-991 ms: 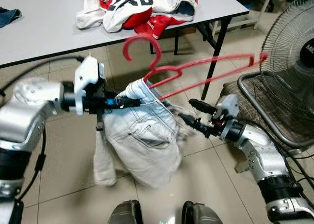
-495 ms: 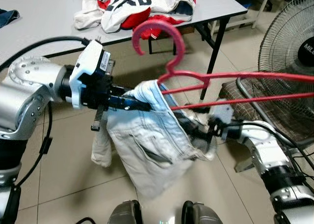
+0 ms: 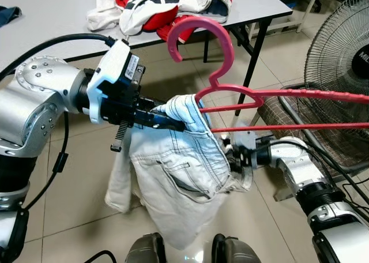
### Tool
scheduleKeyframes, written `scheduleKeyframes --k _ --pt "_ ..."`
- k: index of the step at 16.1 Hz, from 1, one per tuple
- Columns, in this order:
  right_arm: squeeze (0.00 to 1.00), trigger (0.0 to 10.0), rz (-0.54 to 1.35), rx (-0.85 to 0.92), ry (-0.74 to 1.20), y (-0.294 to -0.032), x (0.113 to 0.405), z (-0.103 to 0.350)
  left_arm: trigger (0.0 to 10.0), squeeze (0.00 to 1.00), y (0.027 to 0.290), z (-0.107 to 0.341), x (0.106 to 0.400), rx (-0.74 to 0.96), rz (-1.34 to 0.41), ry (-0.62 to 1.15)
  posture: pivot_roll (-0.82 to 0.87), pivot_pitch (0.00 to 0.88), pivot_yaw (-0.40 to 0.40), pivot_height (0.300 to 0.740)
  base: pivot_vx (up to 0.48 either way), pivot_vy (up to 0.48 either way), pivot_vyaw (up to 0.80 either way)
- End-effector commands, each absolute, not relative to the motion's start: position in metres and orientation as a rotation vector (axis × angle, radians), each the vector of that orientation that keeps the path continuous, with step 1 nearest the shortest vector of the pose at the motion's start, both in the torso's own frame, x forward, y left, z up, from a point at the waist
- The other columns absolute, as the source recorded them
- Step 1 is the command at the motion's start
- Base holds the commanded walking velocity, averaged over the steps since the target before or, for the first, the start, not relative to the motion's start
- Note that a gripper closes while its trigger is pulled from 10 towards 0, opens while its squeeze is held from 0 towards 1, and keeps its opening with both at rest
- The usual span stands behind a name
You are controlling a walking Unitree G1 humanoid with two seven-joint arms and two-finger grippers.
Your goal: Hang hanger
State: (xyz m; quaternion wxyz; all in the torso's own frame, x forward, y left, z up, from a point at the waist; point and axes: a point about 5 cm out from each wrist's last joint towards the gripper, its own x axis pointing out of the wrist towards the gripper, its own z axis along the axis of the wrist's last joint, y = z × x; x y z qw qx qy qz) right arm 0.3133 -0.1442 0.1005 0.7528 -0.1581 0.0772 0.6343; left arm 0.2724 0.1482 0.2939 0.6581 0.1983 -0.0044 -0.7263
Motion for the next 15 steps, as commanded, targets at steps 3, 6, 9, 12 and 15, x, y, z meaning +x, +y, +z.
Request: scheduleKeyframes --k 3,6,9,12,15 --pt "0.00 0.0 1.353 -0.369 0.233 -0.152 0.312 0.090 0.0 0.00 0.152 0.309 0.270 0.476 -1.615 -0.070 0.03 0.215 0.028 0.740 0.000 0.000 0.00" --pt "0.00 0.0 1.241 -0.348 0.338 -0.159 0.311 0.072 0.0 0.00 0.155 0.311 0.271 0.477 -1.599 -0.072 0.04 0.222 0.029 0.740 0.000 0.000 0.00" --pt "0.00 0.0 1.170 -0.340 0.396 -0.167 0.306 0.058 0.0 0.00 0.157 0.314 0.271 0.477 -1.583 -0.078 0.04 0.218 0.031 0.740 0.000 0.000 0.00" --pt "0.00 0.0 1.059 -0.304 0.508 -0.181 0.296 0.038 0.0 0.00 0.159 0.318 0.270 0.476 -1.565 -0.095 0.04 0.211 0.031 0.740 0.000 0.000 0.00" --pt "0.00 0.0 0.973 -0.321 0.632 -0.192 0.285 0.019 0.0 0.00 0.160 0.319 0.269 0.476 -1.557 -0.097 0.04 0.212 0.026 0.740 0.000 0.000 0.00"
